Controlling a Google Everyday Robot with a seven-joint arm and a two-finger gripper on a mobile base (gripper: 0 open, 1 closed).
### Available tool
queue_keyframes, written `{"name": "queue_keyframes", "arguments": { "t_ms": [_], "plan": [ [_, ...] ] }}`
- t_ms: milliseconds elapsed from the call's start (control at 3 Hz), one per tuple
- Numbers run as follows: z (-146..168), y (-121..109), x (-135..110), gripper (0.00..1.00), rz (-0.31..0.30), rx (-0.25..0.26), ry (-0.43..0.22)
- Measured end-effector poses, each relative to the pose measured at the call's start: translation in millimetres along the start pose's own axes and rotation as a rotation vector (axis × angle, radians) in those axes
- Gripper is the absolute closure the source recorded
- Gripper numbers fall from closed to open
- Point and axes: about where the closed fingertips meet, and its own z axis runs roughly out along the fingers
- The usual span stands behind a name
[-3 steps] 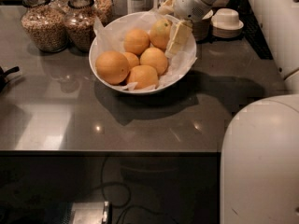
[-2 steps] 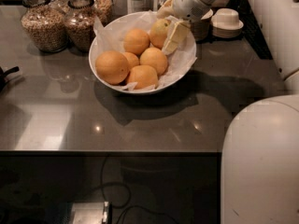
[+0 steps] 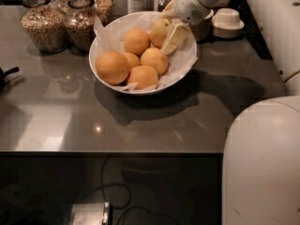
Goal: Pick orange from white bowl
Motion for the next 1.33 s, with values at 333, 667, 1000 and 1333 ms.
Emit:
{"name": "queue_keyframes", "arguments": {
  "t_ms": [333, 667, 1000, 1333],
  "plan": [
    [12.9, 1.5, 13.1, 0.27, 0.046, -0.02, 0.003],
    [13.0, 0.3, 14.2, 0.46, 0.055, -0.022, 0.008],
    [9.1, -1.4, 11.8, 0.69, 0.055, -0.022, 0.008],
    [-9.6, -3.8, 19.2, 0.93, 0.086, 0.049, 0.026]
  ]
}}
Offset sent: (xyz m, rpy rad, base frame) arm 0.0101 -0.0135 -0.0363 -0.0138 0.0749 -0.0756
